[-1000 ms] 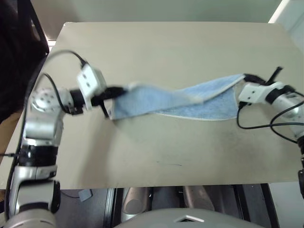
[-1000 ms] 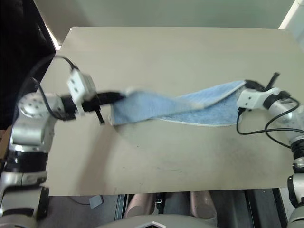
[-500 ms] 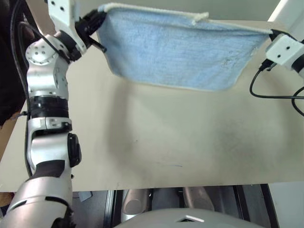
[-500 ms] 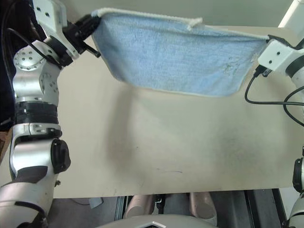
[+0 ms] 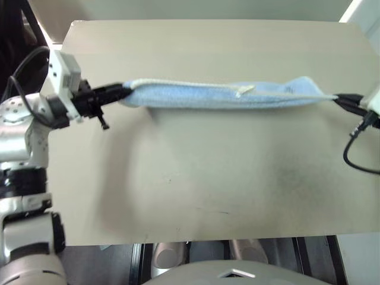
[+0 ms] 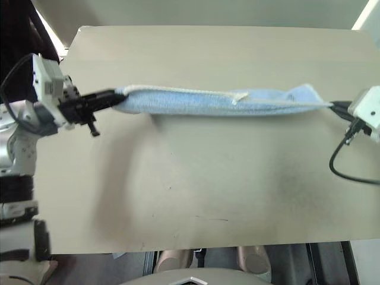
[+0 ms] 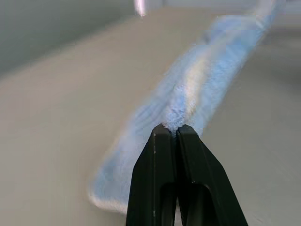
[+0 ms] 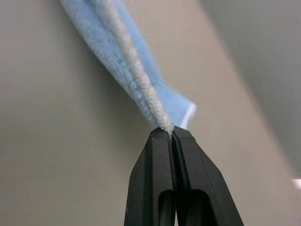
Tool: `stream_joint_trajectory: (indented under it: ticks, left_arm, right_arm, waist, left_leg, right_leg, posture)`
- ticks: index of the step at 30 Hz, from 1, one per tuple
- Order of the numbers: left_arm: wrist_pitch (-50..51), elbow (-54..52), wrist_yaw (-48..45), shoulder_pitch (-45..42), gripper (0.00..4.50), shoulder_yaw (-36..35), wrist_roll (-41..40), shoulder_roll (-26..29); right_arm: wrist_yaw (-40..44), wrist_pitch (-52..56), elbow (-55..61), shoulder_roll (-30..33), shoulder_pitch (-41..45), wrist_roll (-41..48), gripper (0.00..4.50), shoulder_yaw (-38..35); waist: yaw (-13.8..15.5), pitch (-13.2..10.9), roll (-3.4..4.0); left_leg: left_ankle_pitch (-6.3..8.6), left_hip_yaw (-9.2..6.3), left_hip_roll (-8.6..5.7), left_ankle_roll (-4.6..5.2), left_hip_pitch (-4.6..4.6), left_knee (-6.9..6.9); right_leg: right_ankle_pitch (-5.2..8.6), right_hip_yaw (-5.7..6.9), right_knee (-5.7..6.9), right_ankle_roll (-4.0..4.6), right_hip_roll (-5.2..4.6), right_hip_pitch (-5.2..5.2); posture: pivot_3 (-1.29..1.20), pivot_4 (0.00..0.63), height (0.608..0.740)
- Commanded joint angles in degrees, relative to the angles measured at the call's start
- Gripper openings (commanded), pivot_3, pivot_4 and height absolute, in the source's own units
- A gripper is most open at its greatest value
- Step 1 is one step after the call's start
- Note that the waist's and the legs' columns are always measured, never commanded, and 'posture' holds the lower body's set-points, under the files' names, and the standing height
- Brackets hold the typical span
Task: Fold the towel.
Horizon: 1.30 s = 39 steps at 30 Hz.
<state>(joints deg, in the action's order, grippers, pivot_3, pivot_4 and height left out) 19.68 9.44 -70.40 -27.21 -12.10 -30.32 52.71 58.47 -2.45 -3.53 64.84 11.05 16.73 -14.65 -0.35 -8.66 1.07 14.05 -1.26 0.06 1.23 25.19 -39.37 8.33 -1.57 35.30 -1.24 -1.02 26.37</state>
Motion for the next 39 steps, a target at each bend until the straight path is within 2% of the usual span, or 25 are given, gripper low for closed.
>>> stream_joint_trajectory:
  ticks: [1,4,5,9,12,16,20,30,32,34,36,39]
  left_arm:
    - [1.52,-4.97,-1.48,4.62,0.00,-3.14,-0.96,2.78]
    - [1.86,-6.18,-1.35,7.02,0.00,-3.39,-0.94,3.48]
    - [1.90,-6.35,-1.23,7.20,0.00,-3.42,-1.07,3.56]
    - [3.49,-8.46,-1.77,9.51,0.00,-3.14,-0.97,5.06]
    - [3.76,-8.80,-1.58,9.82,0.00,-3.23,-1.10,5.20]
    - [3.00,-8.24,-1.03,11.06,0.00,-1.67,0.89,4.57]
    - [3.01,-8.27,-1.09,11.05,0.00,-1.73,1.09,4.48]
    - [3.01,-8.28,-1.08,11.05,0.00,-1.73,1.10,4.47]
    - [-2.64,5.12,10.18,3.56,0.00,2.01,9.92,-0.38]
    - [-5.77,12.23,15.27,-0.44,0.00,3.37,14.33,-2.90]
    - [-7.05,14.27,15.45,-1.45,0.00,3.31,15.13,-3.50]
    - [-8.15,15.50,15.20,-1.74,0.00,3.41,15.34,-3.87]
  right_arm:
    - [4.50,6.95,8.81,0.37,-6.85,6.14,0.02,-4.90]
    - [5.58,10.20,12.34,-0.11,-10.22,7.71,0.02,-6.17]
    - [5.57,10.73,12.82,-0.16,-10.49,7.77,0.02,-6.50]
    - [8.91,14.62,16.22,-0.13,-14.24,9.44,0.02,-6.42]
    - [9.26,15.60,16.94,-0.42,-14.49,9.38,0.02,-6.95]
    - [7.39,14.83,17.19,-2.06,-10.85,7.15,0.02,-3.13]
    - [7.61,15.01,17.12,-2.41,-10.43,6.74,0.02,-3.04]
    - [7.81,15.12,17.12,-2.66,-10.25,6.44,0.02,-3.08]
    - [0.80,9.38,-1.30,-9.12,10.76,-8.18,0.02,10.39]
    - [-1.80,5.42,-12.26,-12.62,22.13,-15.74,0.02,17.04]
    - [-1.39,2.87,-16.47,-13.43,24.78,-17.04,0.02,18.14]
    - [-1.18,0.30,-19.60,-13.90,26.11,-17.68,0.02,18.92]
  waist:
    - [0.16,0.00,0.00]
    - [0.19,0.00,-0.01]
    - [0.18,-0.02,-0.02]
    - [0.04,-0.02,-0.03]
    - [-0.09,-0.02,-0.03]
    - [-0.54,-0.01,-0.03]
    - [-0.61,-0.01,-0.02]
    - [-0.55,-0.01,-0.02]
    - [-0.67,0.14,-0.10]
    - [-1.52,0.03,0.05]
    - [-1.49,-0.01,0.00]
    - [-0.80,0.02,-0.06]
  left_leg:
    - [0.05,0.01,-0.01,0.06,-0.03,0.01]
    - [0.24,0.00,-0.03,0.32,-0.40,0.07]
    - [0.37,-0.01,-0.07,0.67,-0.42,0.04]
    - [-0.01,-0.03,-0.11,0.74,-0.71,-0.05]
    - [-0.06,-0.05,-0.13,0.59,-1.16,0.05]
    - [0.05,-0.07,-0.15,0.23,-1.22,0.06]
    - [-0.22,-0.09,-0.14,0.55,-1.21,0.06]
    - [0.02,-0.09,-0.17,0.54,-1.13,0.27]
    - [0.09,-0.09,-0.16,0.52,-1.22,0.29]
    - [0.05,-0.04,-0.19,0.64,-1.67,0.15]
    - [-0.40,-0.08,-0.32,1.03,-1.48,0.35]
    - [-0.42,-0.14,-0.14,0.93,-1.30,0.37]
  right_leg:
    - [0.05,-0.01,-0.01,0.10,-0.01,-0.04]
    - [0.29,-0.02,-0.02,0.51,-0.04,-0.43]
    - [0.22,-0.05,-0.04,0.56,-0.04,-0.46]
    - [-0.18,-0.11,-0.03,0.76,-0.04,-0.74]
    - [0.07,-0.16,-0.04,0.34,-0.04,-1.13]
    - [0.01,-0.17,0.00,0.43,-0.04,-1.12]
    - [-0.06,-0.16,0.06,0.42,-0.02,-1.10]
    - [0.01,-0.15,0.00,0.72,-0.02,-0.94]
    - [0.08,-0.15,0.00,0.71,-0.02,-0.98]
    - [-0.24,-0.27,0.00,0.85,-0.06,-1.31]
    - [-1.01,-0.18,-0.40,0.78,-0.13,-1.16]
    - [-0.86,0.03,-0.26,0.82,-0.06,-0.97]
  posture:
    - [0.00,0.150,0.736]
    - [0.00,0.150,0.736]
    - [0.00,0.150,0.736]
    - [0.00,0.150,0.736]
    - [0.00,0.150,0.736]
    - [0.00,0.150,0.736]
    - [0.00,0.150,0.736]
    - [0.00,0.150,0.736]
    - [0.00,0.150,0.736]
    - [0.00,0.150,0.736]
    - [0.00,0.150,0.736]
    - [0.00,0.150,0.736]
